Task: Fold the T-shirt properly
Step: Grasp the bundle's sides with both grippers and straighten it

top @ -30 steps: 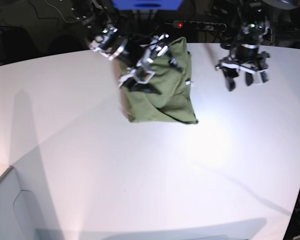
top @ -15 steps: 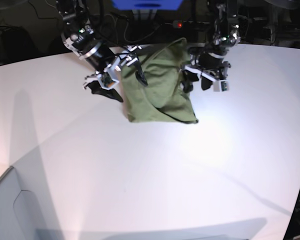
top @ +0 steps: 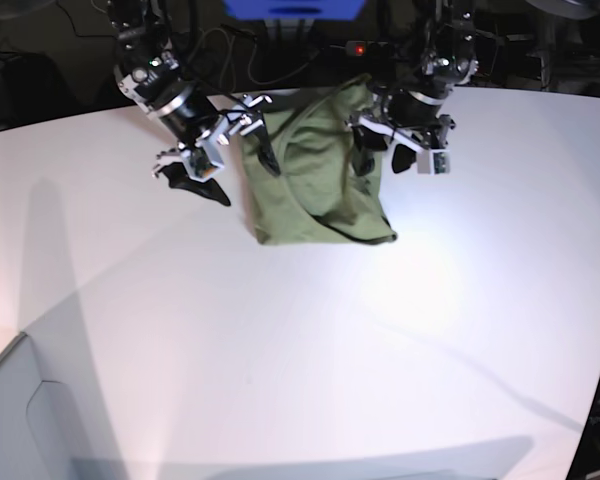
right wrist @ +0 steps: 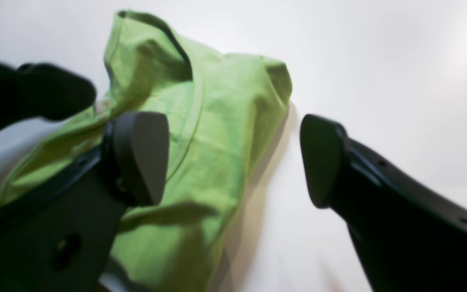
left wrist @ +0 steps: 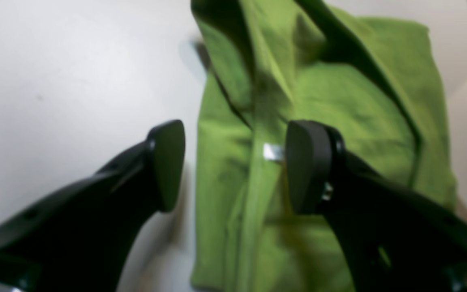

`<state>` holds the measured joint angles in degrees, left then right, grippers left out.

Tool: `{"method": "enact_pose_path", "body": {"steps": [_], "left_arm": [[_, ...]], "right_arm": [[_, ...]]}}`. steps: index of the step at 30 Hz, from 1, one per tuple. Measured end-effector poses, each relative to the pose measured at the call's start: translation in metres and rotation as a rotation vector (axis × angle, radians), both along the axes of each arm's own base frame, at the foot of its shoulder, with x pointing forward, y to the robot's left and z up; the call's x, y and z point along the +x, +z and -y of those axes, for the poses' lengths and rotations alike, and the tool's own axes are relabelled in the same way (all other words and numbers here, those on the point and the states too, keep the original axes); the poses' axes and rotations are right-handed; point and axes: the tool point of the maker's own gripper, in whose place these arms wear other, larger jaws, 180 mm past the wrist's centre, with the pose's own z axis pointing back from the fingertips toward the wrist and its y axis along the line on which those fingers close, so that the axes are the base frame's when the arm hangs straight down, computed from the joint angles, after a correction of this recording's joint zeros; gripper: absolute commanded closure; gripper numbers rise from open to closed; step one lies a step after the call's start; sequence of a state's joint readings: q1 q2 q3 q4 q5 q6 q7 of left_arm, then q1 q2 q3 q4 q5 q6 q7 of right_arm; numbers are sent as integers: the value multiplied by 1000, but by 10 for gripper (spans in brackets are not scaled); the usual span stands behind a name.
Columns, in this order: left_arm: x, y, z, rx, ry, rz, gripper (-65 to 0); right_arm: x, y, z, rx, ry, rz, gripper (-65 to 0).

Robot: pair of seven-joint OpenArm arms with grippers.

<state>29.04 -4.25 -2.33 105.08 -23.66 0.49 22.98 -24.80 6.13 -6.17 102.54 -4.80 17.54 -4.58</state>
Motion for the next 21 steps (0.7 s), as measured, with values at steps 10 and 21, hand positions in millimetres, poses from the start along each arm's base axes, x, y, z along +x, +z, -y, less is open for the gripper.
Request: {"method": "enact_pose_path", "body": {"steps": [10,21], "left_arm": [[24,-18,3,-13,-2,-14,-380],[26,-28,-31,56,13,-9,-380]], "right_arm": [[0,-1,0,-3,0,-2,-489],[-1,-3,5,-25,12,-2,-489]]}}
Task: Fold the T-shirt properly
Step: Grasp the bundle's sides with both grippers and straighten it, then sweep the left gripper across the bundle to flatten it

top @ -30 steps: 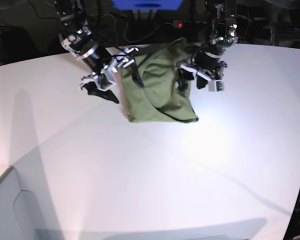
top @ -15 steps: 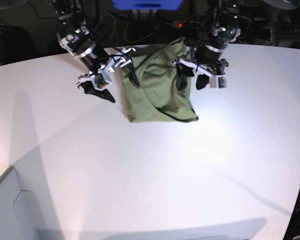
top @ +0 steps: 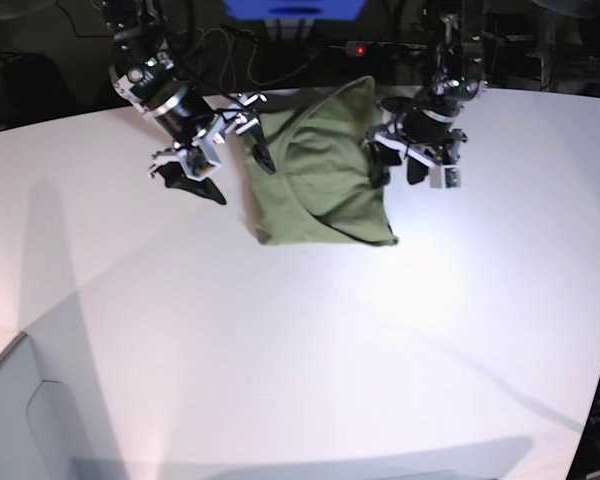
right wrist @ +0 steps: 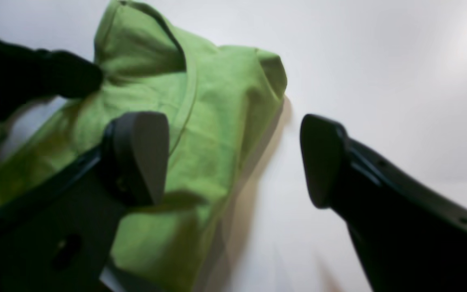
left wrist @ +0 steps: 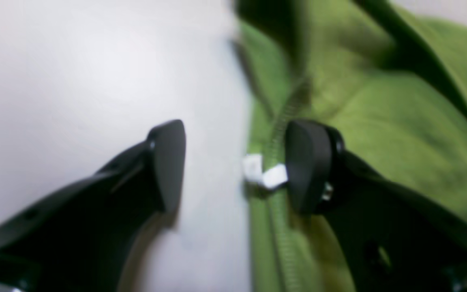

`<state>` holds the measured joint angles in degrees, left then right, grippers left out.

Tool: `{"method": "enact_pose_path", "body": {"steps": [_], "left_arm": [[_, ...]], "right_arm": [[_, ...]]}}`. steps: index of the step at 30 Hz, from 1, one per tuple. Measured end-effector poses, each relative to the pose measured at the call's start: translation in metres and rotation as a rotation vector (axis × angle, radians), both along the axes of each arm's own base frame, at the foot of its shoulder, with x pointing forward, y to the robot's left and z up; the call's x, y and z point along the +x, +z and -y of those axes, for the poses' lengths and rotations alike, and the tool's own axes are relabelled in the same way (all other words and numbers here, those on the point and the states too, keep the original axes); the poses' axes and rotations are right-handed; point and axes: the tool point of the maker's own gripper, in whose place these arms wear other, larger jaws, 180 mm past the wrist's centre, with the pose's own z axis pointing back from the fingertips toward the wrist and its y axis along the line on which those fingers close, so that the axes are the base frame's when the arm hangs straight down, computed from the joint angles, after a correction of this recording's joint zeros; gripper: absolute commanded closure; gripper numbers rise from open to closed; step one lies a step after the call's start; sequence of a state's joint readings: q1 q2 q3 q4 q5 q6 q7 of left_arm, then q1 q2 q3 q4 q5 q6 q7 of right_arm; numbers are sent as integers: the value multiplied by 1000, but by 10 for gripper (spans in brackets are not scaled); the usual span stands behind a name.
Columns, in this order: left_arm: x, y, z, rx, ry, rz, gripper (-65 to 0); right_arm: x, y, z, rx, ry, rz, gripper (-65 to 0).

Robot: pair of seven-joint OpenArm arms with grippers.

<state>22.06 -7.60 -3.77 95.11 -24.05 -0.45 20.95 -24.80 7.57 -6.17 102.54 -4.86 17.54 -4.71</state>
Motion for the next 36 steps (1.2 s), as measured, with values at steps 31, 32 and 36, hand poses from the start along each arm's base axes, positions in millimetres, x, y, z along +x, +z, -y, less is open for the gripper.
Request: {"method": "enact_pose_path", "body": {"steps": [31,32,36], "left_arm": [[-9,-11,36,-63,-45,-39,0],[-9,-11,36,-63,-44,-40,0],[2,-7,37,-59,-57,-27,0]], "right_arm": [[10,0,31,-40,-76,13,-485],[12,0,36,-45,-90,16,-485],[15,1,58,-69,-145,22,-485]]}}
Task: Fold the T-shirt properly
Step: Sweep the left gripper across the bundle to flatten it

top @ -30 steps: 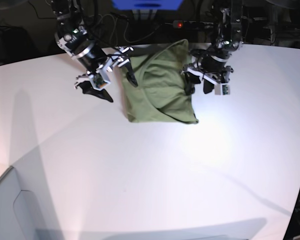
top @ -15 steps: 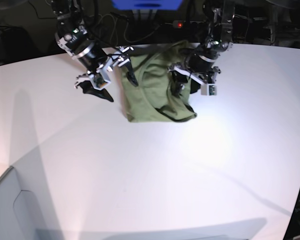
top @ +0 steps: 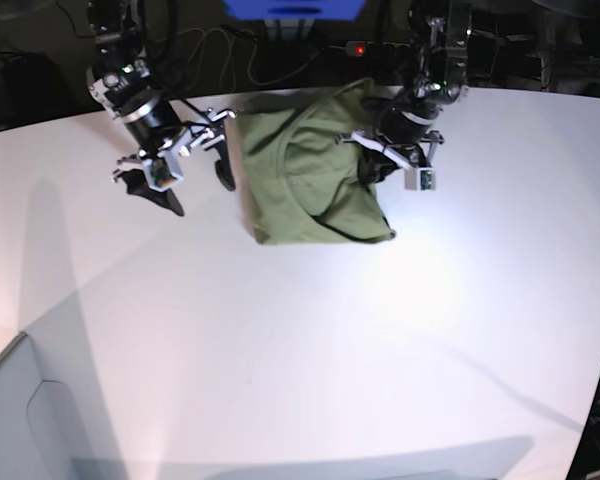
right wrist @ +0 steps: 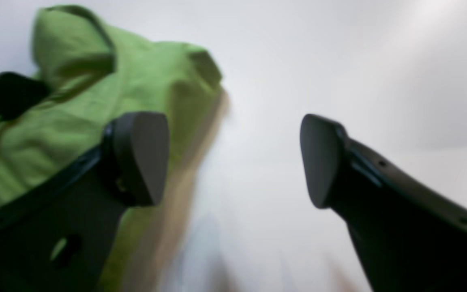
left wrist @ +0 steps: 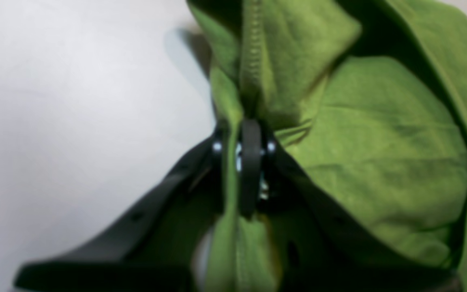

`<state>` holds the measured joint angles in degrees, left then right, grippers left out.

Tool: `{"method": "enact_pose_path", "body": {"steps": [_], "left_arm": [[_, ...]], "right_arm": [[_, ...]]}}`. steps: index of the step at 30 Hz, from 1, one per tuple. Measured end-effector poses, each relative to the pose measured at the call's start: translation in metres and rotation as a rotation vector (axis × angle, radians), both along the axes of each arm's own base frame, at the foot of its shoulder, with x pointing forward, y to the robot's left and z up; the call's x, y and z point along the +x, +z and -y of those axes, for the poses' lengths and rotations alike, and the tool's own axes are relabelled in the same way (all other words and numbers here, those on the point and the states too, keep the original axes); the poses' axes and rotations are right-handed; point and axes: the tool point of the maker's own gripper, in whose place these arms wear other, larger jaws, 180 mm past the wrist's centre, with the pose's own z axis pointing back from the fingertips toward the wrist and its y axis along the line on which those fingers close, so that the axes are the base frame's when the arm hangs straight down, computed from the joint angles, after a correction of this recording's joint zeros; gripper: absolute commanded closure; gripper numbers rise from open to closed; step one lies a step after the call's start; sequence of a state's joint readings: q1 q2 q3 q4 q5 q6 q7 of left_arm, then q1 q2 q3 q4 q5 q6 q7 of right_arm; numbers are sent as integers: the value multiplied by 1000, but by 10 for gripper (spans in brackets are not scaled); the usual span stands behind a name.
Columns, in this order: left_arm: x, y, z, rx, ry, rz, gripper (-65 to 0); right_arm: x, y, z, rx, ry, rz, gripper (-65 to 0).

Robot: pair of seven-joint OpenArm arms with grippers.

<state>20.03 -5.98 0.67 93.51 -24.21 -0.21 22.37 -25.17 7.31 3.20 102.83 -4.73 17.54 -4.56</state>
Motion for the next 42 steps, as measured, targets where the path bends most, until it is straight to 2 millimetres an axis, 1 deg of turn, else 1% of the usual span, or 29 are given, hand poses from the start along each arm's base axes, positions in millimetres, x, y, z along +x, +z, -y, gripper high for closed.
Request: {"method": "enact_pose_path", "body": {"steps": [2,3,4,6,8,10,12,14,16,17,19,21,22,25,26,29,34,35,36,37,40,42], "left_arm": [[11,3,0,15,-28,15,0],[15,1,5,18,-63,4,0],[23,0,8,25,-94,3,0],[42,-2,18,55,-176,-16,0],[59,-3,34,92,-274,-9,0],[71,-7,55,155,-405,-12,0],[82,-5,78,222,-557,38,0],[80,-4,108,270,-769,63,0],[69,-7,135,327,-981,83,0],[63,-7,148,345,-1078,99,0],[57,-8,164,390,-1224,128,0],[59,-9,175,445,-1332,141,0],[64,-8,179,468,-1360,145,0],[79,-7,194,535,-1388,154,0],[83,-6,196,545,-1391,154,0],[89,-4,199,595,-1421,176,0],[95,-5,203,736,-1466,256,0],[96,-5,204,749,-1464,264,-30],[94,-7,204,750,-1459,266,-86],[95,-7,204,760,-1457,278,-149],[101,-5,203,773,-1425,304,-376],[105,-2,203,784,-1412,318,-483]], "right_arm": [[-2,-1,16,-14,-42,-4,-485],[-4,-3,23,-26,-58,-10,-484],[-4,-4,31,-39,-73,-13,-484],[-4,-4,45,-54,-108,-13,-484],[-6,-3,58,-65,-147,-12,-484],[-9,-4,73,-75,-199,-18,-484],[-13,-4,87,-75,-256,-24,-484],[-16,-4,103,-82,-320,-24,-484],[-20,-3,116,-84,-376,-25,-484],[-22,-4,118,-82,-392,-28,-484],[-23,-3,126,-87,-412,-25,-484],[-25,-3,131,-97,-424,-27,-484],[-26,-3,131,-97,-425,-29,-484],[-29,-5,133,-85,-453,-34,-484],[-32,-5,134,-81,-465,-37,-484],[-40,-5,138,-86,-493,-50,-484],[-37,-3,135,-72,-498,-39,-483],[-38,-3,136,-74,-500,-40,-483],[-38,-4,136,-74,-499,-41,-483],[-38,-4,135,-73,-497,-41,-483],[-38,-4,134,-71,-495,-41,-483],[-37,-4,134,-70,-495,-40,-483]]}}
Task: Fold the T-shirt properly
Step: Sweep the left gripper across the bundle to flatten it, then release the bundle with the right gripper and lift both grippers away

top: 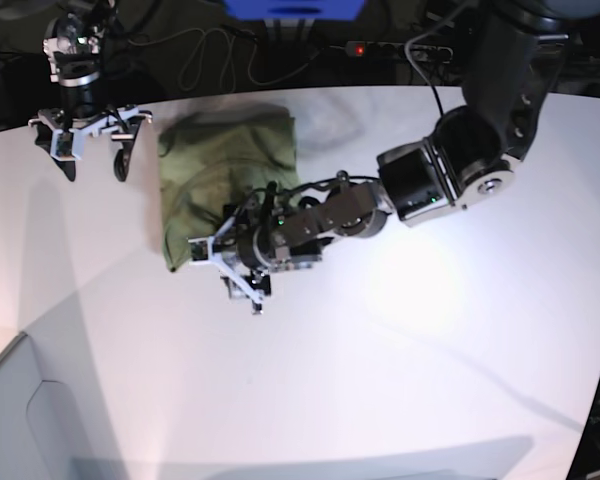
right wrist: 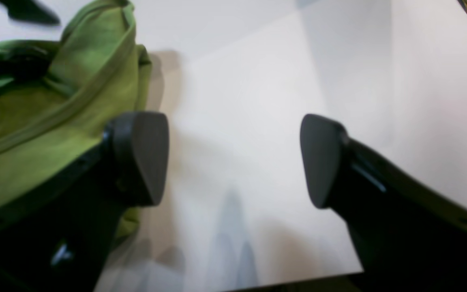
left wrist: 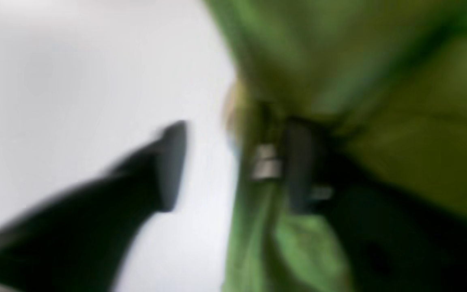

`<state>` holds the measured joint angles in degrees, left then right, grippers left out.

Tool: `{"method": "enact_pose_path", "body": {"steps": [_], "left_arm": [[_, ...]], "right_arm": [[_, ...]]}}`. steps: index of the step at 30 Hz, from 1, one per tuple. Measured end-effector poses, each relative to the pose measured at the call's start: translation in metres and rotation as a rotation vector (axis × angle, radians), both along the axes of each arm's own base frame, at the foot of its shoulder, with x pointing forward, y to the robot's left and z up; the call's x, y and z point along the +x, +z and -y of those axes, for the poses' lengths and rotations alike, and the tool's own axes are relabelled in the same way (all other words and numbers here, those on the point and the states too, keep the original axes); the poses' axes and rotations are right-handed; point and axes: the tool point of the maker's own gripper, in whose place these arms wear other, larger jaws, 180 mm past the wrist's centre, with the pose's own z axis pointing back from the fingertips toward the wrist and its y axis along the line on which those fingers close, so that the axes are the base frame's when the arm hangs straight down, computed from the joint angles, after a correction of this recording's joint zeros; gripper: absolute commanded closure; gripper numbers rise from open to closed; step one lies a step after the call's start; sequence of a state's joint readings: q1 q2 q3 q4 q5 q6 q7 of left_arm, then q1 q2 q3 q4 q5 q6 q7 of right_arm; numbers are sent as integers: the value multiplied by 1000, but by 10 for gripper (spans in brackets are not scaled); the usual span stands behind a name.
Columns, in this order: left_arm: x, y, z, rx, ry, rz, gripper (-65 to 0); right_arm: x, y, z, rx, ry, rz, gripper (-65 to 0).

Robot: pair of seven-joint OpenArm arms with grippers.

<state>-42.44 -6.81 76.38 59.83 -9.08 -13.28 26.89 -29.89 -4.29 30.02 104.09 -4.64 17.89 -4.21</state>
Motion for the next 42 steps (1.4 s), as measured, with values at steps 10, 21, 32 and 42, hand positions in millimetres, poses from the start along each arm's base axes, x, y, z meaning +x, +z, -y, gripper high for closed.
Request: {"method": "enact_pose_path", "body": {"steps": [10,21,32,42], "left_arm": [[27,80,-32,-215,176,52,-567],[46,162,-162,-482,573,227,-567],[-1,103,-325,-382,1055,177,-567],[-15,87,-355,-347,1147,151,-567]], "right_arm": [[2,25,-40,18,107,48,-482],[-17,22,-97,105,240,8,-172],[-28,-35,-111,183,247,-120,0],[-32,-39,-105,181,239,-102,0]]}}
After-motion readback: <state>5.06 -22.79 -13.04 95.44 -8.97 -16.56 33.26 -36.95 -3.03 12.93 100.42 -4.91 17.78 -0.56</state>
